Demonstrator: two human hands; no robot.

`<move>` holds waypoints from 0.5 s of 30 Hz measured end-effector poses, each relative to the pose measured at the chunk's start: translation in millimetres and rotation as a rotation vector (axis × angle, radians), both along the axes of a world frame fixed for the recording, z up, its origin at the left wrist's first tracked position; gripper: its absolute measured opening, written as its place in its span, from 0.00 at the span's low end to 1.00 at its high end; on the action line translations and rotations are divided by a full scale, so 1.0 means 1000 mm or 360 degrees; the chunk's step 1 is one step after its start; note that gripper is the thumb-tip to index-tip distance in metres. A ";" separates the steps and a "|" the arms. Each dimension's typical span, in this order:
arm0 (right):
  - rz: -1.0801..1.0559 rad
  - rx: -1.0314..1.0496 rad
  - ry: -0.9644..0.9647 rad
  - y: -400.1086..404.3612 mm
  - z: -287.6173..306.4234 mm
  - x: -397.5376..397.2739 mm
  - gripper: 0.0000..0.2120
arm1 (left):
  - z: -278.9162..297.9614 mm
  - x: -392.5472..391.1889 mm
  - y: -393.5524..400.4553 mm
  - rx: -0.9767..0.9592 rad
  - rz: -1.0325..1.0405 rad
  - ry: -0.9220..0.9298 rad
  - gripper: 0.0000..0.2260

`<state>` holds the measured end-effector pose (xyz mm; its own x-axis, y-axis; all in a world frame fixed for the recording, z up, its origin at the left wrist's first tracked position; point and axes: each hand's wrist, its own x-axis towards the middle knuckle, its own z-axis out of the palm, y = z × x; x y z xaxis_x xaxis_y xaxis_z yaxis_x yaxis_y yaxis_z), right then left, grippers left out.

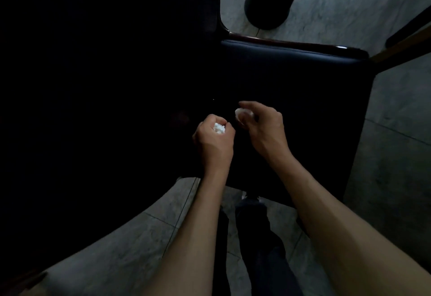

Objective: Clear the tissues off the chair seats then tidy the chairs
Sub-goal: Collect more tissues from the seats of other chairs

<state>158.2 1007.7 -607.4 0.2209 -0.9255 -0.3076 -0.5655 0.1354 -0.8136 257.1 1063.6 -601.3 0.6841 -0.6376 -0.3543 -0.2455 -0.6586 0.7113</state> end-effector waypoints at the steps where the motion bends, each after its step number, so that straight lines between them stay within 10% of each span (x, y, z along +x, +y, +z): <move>1: -0.0023 0.0011 -0.0007 0.002 0.006 -0.001 0.14 | 0.006 -0.001 0.002 0.0003 -0.0016 -0.0009 0.05; 15: -0.0011 -0.0435 0.0081 0.021 0.199 -0.009 0.09 | 0.190 0.001 0.010 -0.0303 -0.0153 -0.0201 0.05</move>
<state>148.8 1028.8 -408.1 0.2051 -0.9771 -0.0567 -0.6064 -0.0814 -0.7910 258.4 1073.1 -411.8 0.6481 -0.7491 -0.1374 -0.3953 -0.4850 0.7800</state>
